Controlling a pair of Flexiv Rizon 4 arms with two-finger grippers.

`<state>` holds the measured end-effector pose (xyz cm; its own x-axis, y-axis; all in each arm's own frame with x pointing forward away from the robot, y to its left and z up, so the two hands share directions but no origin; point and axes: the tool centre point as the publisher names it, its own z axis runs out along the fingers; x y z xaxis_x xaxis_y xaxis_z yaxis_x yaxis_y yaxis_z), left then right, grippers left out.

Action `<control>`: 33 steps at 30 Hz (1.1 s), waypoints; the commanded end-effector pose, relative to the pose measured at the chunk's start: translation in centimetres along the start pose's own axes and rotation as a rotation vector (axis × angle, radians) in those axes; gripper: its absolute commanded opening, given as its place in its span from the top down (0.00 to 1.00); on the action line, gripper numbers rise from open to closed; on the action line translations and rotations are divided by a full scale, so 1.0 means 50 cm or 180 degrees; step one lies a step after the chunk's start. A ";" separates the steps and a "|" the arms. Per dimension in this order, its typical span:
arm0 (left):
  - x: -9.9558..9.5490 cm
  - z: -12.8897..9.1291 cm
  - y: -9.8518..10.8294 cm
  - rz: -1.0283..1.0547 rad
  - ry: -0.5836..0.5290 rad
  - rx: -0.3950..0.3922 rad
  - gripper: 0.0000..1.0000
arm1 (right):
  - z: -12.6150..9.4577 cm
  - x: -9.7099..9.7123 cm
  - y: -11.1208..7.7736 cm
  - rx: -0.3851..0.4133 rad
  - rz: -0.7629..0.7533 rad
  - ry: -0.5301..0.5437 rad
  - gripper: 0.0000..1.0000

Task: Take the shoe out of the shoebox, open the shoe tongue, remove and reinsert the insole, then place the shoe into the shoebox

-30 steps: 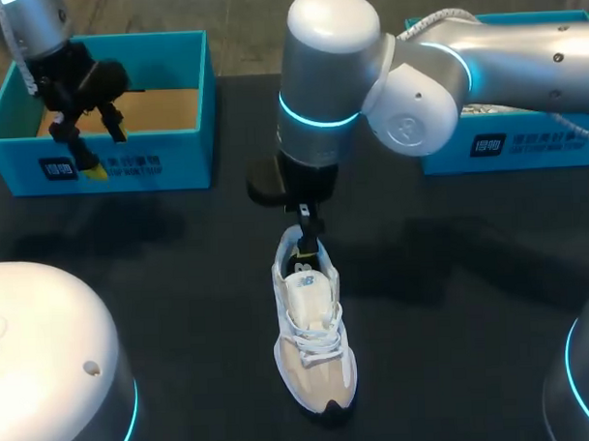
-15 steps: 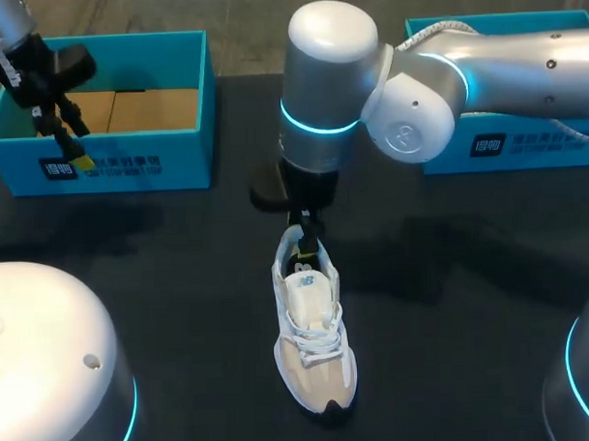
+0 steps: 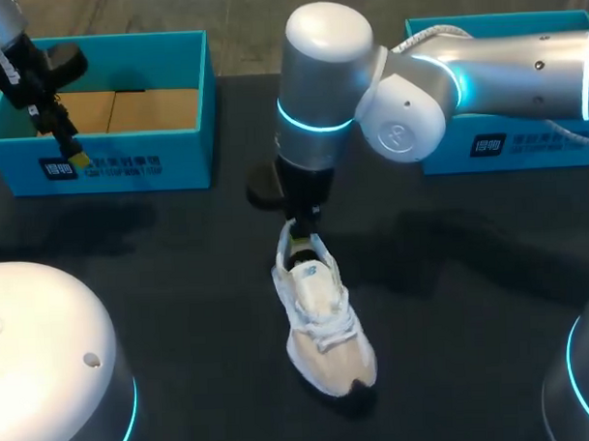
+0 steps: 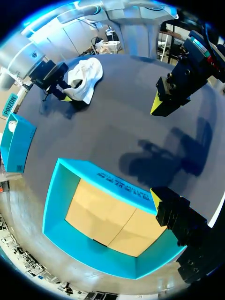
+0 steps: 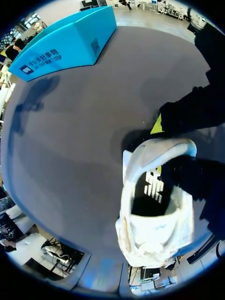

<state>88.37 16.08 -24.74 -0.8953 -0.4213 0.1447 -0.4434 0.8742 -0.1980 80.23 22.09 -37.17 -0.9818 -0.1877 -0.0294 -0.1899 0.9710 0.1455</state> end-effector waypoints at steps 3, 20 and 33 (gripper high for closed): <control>0.002 0.000 0.002 0.0003 -0.0009 -0.0002 0.00 | 0.004 0.013 0.005 0.0005 0.0011 -0.0006 1.00; 0.002 0.000 0.002 0.0003 -0.0009 -0.0002 0.00 | -0.145 0.002 -0.037 0.0124 0.0341 -0.0384 1.00; 0.002 0.000 0.002 0.0003 -0.0009 -0.0002 0.00 | -0.209 -0.030 -0.069 0.0000 0.0515 -0.0508 1.00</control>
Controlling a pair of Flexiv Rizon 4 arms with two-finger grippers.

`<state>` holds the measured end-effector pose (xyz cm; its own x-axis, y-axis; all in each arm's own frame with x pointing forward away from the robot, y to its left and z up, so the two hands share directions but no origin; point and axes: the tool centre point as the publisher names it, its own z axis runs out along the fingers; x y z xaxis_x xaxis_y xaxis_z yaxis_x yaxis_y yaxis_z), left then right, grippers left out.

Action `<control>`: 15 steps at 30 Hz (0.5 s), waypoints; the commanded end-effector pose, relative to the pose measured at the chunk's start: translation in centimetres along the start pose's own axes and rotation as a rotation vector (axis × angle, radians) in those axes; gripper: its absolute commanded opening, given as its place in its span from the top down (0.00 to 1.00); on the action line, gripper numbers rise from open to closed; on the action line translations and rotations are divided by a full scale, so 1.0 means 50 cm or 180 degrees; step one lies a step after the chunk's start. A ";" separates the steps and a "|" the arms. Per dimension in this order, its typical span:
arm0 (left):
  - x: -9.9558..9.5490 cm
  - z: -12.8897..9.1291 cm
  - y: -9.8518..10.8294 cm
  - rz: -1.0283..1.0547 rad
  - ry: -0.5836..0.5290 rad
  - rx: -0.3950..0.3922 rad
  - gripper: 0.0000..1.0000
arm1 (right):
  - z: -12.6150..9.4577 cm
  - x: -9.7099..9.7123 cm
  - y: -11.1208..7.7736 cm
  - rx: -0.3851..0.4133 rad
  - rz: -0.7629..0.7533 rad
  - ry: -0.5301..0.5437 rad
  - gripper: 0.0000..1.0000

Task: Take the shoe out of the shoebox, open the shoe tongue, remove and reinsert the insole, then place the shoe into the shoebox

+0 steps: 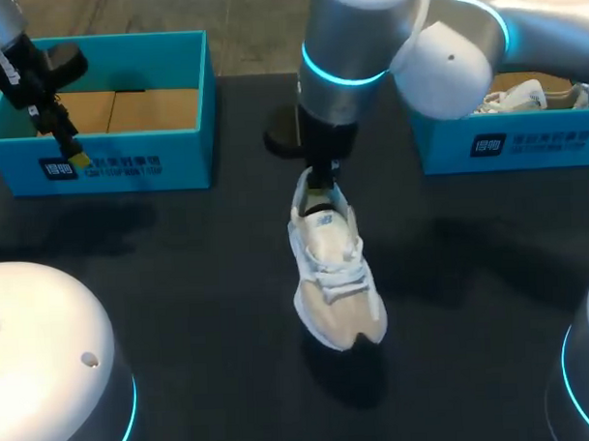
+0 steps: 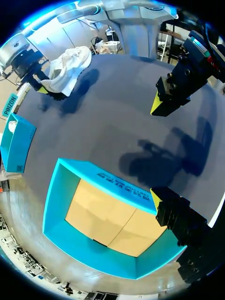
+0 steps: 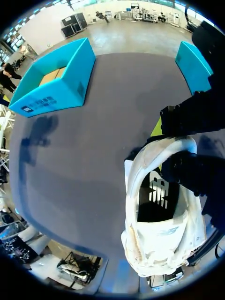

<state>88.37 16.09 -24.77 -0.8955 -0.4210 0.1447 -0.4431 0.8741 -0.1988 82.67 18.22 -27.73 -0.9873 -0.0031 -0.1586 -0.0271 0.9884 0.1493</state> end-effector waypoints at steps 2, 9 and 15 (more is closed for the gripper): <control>0.002 -0.001 0.002 0.0002 -0.0009 -0.0004 0.00 | -0.012 0.005 -0.013 -0.0039 -0.0003 -0.0010 1.00; -0.003 -0.004 0.005 -0.0358 0.0012 0.0008 0.00 | 0.002 0.016 -0.008 -0.0156 -0.0038 0.0100 1.00; 0.001 -0.031 0.019 -0.1322 -0.0067 0.0011 0.00 | -0.026 0.012 -0.029 -0.0180 0.0110 0.0052 1.00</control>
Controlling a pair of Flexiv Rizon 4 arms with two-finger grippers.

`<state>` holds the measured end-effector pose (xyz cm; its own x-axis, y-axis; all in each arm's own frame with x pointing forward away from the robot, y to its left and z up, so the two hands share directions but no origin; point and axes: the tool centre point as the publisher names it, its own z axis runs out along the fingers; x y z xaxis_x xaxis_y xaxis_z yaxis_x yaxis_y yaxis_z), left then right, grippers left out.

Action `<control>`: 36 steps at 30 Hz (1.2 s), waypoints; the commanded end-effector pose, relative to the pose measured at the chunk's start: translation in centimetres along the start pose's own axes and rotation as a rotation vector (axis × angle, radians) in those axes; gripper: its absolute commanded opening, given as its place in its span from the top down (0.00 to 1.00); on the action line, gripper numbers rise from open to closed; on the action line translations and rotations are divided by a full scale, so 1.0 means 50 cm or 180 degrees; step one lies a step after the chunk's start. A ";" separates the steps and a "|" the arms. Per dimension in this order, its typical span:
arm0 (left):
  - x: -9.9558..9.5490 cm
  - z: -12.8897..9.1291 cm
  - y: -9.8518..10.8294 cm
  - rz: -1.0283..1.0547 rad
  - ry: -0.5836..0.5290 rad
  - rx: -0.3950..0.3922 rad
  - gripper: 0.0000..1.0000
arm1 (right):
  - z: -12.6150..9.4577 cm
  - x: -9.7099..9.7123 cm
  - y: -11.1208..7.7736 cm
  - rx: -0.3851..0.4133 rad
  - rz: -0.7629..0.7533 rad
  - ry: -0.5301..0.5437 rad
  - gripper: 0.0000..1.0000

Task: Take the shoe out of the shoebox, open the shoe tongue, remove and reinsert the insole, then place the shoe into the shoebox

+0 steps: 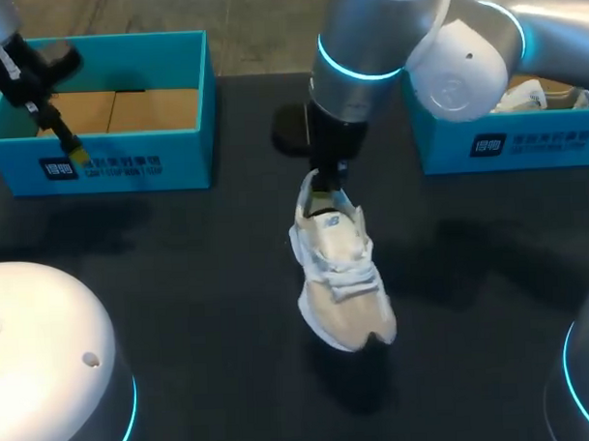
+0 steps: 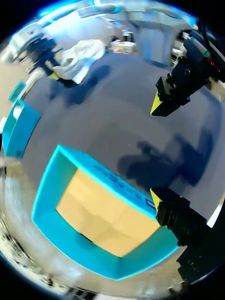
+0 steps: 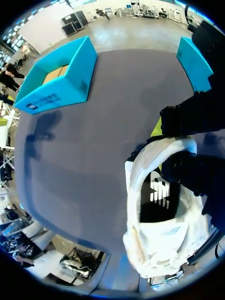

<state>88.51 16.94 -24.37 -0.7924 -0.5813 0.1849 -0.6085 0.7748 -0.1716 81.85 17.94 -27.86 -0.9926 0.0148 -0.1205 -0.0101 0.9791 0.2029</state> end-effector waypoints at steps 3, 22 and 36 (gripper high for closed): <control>0.006 -0.037 0.019 -0.1097 -0.0106 0.0011 0.00 | -0.058 -0.023 -0.036 0.0063 0.0105 -0.0150 1.00; -0.048 -0.102 0.071 -0.2238 -0.0291 -0.0290 0.00 | -0.201 -0.246 -0.179 0.0341 0.0584 -0.0424 1.00; -0.049 -0.102 0.072 -0.2252 -0.0320 -0.0302 0.00 | -0.221 -0.264 -0.193 0.0315 0.0568 -0.0447 1.00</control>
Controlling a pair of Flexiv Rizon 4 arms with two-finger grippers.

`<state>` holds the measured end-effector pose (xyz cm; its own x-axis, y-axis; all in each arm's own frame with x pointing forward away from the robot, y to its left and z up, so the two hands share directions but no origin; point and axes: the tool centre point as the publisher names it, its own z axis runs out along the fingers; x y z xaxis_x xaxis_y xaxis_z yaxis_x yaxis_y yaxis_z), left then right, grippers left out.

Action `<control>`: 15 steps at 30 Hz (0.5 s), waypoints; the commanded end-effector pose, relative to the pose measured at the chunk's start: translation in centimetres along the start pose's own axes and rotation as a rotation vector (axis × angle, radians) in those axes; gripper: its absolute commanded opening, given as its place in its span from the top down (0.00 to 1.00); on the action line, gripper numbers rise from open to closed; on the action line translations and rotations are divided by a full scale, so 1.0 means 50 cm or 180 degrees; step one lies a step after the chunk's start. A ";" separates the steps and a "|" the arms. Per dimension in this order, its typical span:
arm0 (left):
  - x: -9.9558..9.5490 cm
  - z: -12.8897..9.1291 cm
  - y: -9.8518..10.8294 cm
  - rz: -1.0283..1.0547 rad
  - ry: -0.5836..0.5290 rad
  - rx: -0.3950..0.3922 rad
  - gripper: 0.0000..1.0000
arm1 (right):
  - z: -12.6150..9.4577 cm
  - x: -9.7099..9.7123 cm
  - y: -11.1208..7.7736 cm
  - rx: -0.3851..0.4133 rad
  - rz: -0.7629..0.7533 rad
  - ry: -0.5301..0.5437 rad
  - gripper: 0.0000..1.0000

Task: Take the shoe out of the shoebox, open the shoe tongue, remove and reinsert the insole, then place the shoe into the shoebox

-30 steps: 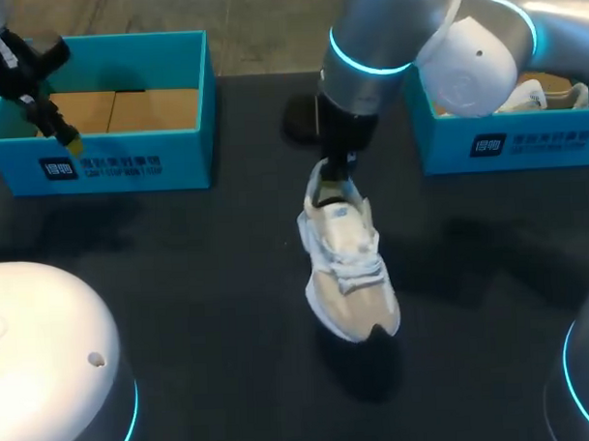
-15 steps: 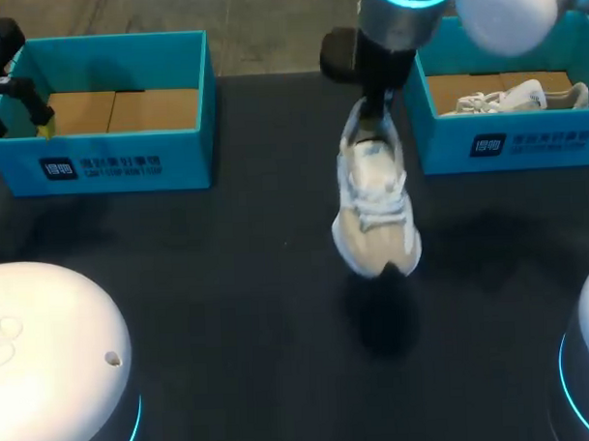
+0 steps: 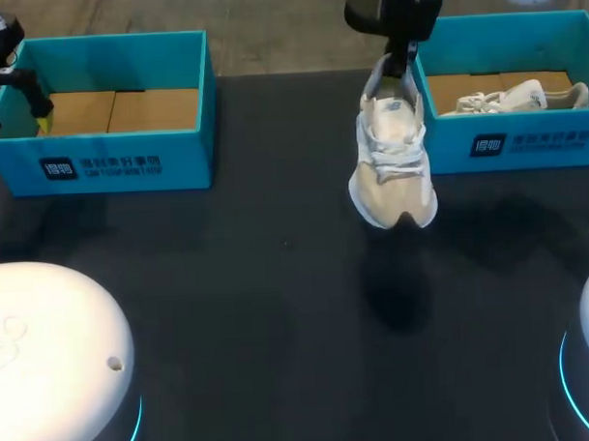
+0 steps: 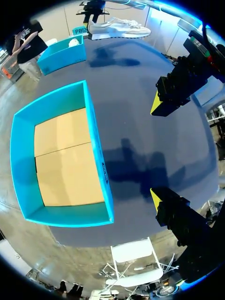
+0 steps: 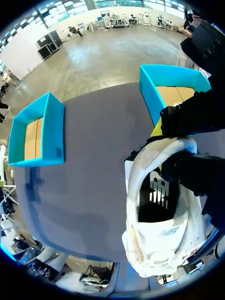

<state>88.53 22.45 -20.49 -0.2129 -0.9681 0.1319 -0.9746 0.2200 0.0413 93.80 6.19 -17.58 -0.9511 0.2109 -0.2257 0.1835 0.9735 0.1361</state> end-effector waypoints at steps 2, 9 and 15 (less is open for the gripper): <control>0.000 0.000 0.001 -0.0001 -0.0006 -0.0002 0.00 | -0.002 0.001 -0.003 -0.0006 -0.0002 -0.0003 1.00; 0.000 0.000 0.001 -0.0001 -0.0006 -0.0002 0.00 | -0.031 -0.087 -0.042 -0.0148 -0.0308 -0.0215 1.00; 0.000 0.000 0.001 -0.0001 -0.0006 -0.0002 0.00 | -0.052 -0.205 -0.081 -0.0043 -0.0448 -0.0325 1.00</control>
<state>88.59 22.45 -20.54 -0.2132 -0.9681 0.1317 -0.9746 0.2202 0.0417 100.30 0.87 -14.23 -0.9276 0.0870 -0.3632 0.0553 0.9938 0.0969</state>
